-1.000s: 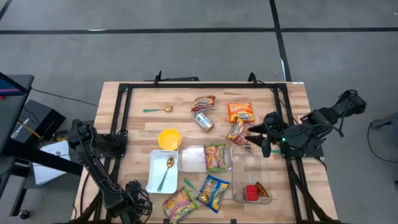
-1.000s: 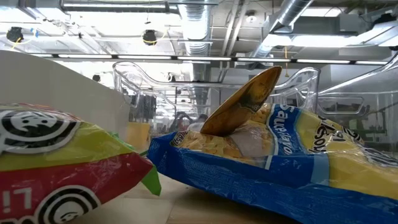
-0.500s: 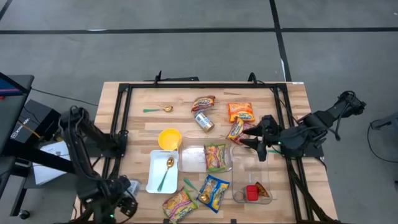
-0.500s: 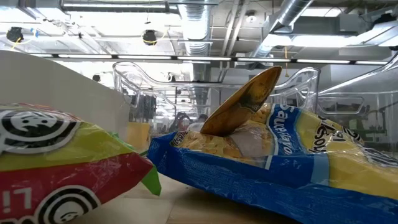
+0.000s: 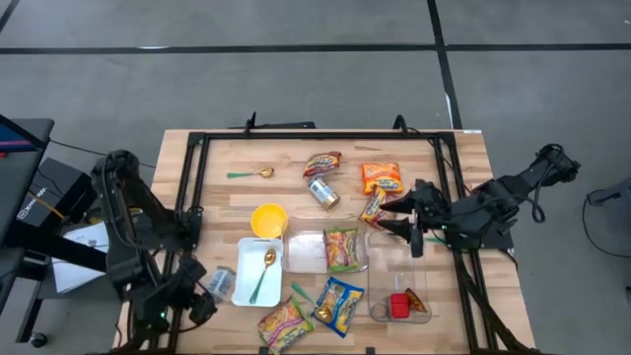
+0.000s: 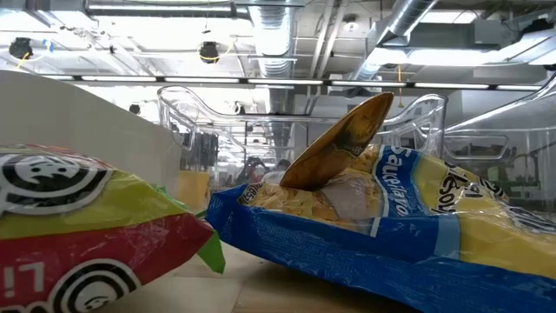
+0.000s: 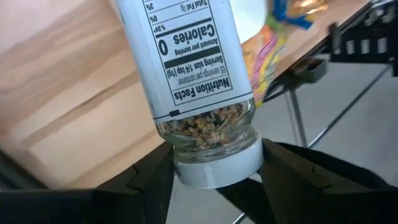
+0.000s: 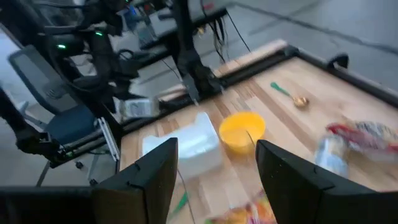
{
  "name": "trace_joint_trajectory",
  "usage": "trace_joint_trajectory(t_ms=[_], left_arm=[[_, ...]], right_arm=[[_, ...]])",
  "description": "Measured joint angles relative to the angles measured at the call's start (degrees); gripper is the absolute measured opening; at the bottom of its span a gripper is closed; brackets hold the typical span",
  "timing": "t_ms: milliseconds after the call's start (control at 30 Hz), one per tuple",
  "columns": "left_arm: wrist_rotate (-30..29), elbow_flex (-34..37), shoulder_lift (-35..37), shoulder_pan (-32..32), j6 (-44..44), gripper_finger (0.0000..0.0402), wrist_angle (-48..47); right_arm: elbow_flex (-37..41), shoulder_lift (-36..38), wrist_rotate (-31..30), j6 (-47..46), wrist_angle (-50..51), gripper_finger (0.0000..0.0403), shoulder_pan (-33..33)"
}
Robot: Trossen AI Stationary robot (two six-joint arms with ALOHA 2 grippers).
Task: Pick & Place Food Item
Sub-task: Put the white seasoning bottle into the right transparent bin
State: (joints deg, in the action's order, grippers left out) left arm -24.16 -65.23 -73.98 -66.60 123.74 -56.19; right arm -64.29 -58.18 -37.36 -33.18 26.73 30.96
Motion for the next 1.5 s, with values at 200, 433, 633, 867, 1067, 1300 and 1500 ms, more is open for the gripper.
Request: trace_joint_trajectory(t_ms=[200,433,633,867,1067,1300,1500], left_arm=[[-0.5,0.0,4.0,6.9,-8.9,0.0199,0.0],[0.7,0.0,8.9,17.2,-21.0,0.0199,0.5],[8.2,0.0,11.3,27.2,-30.8,0.0199,1.5],[17.2,0.0,11.7,38.0,-40.5,0.0198,9.0],[24.6,0.0,11.7,44.6,-46.8,0.0198,12.7],[33.7,0.0,11.7,49.9,-50.6,0.0198,17.3],[38.3,0.0,11.7,54.3,-51.5,0.0198,19.6]], right_arm=[[0.0,0.0,0.3,10.8,-9.1,0.0210,-1.8],[-2.9,-2.7,2.9,31.1,-12.3,0.0210,-4.2],[-10.4,-9.7,2.9,45.4,-12.3,0.0210,-6.1],[-24.9,-20.2,11.5,47.1,-2.6,0.0210,-11.3],[-35.9,-28.5,24.7,47.0,5.4,0.0210,-15.0],[-46.7,-36.6,38.8,48.9,17.0,0.0211,-17.6],[-55.2,-43.7,40.4,53.3,24.3,0.0223,-17.7]])
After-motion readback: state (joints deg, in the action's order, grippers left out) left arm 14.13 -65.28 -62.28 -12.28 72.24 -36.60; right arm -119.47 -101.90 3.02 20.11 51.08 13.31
